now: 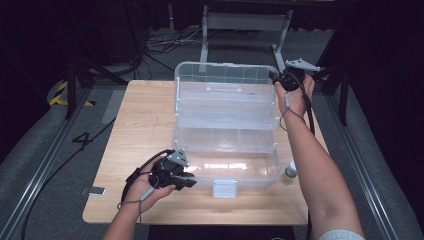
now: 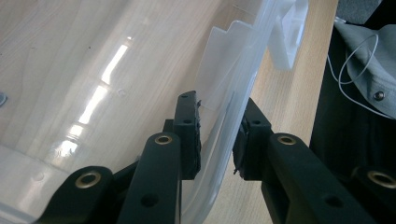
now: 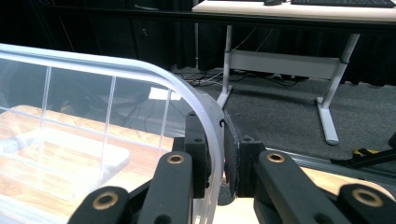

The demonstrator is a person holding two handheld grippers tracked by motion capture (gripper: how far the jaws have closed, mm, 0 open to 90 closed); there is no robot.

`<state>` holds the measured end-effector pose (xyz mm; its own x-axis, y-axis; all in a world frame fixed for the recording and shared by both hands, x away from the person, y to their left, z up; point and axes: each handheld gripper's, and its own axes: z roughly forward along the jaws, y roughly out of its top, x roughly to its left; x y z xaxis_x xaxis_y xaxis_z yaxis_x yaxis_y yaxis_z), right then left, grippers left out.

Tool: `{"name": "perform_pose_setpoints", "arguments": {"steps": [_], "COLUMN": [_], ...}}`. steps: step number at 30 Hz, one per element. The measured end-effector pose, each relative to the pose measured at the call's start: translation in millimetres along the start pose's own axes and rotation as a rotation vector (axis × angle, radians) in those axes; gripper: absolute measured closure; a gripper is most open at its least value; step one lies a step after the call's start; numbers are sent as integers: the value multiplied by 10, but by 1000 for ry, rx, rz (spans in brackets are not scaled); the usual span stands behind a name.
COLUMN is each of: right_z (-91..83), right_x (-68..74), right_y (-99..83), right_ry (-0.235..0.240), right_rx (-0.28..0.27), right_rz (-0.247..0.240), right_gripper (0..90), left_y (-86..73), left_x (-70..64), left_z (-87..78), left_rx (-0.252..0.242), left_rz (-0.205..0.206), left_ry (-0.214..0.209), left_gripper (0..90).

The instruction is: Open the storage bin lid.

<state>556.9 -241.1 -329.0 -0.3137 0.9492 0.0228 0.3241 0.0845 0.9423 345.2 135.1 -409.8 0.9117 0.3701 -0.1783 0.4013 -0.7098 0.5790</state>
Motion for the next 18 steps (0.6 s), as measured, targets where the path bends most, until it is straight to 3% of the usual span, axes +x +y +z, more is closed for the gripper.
{"name": "perform_pose_setpoints", "arguments": {"steps": [18], "right_z": [179], "right_x": [-118], "right_y": [-55], "right_ry": [49], "right_rx": [27], "right_rz": [12], "right_gripper": [809], "left_y": [0], "left_x": [9], "left_z": [0], "left_rx": [-4], "left_rz": [-1], "left_ry": [-5], "left_gripper": [740]}}
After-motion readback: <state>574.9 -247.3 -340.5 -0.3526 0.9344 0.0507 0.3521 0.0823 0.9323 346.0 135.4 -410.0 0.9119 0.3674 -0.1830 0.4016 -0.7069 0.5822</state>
